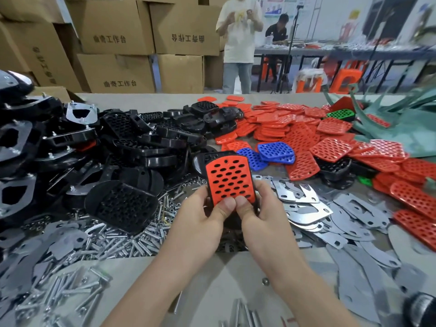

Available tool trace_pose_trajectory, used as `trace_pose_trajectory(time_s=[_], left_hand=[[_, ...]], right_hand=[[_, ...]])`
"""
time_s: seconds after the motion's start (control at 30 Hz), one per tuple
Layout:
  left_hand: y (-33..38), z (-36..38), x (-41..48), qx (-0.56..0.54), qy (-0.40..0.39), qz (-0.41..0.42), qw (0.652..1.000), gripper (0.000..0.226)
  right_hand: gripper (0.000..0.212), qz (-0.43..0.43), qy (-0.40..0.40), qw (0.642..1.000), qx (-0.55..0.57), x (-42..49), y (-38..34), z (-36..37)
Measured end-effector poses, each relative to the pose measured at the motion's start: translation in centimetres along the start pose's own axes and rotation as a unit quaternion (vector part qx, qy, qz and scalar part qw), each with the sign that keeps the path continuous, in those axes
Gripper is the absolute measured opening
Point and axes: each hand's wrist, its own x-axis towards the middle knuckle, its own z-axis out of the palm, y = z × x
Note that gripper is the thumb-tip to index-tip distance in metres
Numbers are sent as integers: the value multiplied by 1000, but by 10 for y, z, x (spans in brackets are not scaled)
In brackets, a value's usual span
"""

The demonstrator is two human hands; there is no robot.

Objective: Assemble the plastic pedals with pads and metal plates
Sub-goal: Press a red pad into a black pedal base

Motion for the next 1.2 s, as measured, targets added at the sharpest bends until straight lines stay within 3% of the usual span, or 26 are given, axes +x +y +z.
trace_pose_trajectory(time_s=[0.4,0.57,0.67,0.8,1.0,1.2], left_hand=[[-3,2,3,17,11,-4,1000,18],[1,-2,3,-65,-35,9,997,14],[0,-4,2,-69,-44,12,997,33],[1,-4,0,-54,-8,15,998,20],[2,2,-1,-34,40,2,999,18],[2,2,-6,-7,45,17,999,15]], right_hand=[[22,-16,12,1000,-15,0,3,-1],[25,-23,-3,1000,-9,1,-1,-3],[20,-32,-31,999,-9,1,-2,-6],[13,-16,-62,998,27,-1,-4,-8],[9,-31,-51,998,29,1,-3,-9],[24,-36,-20,999,15,0,1,-6]])
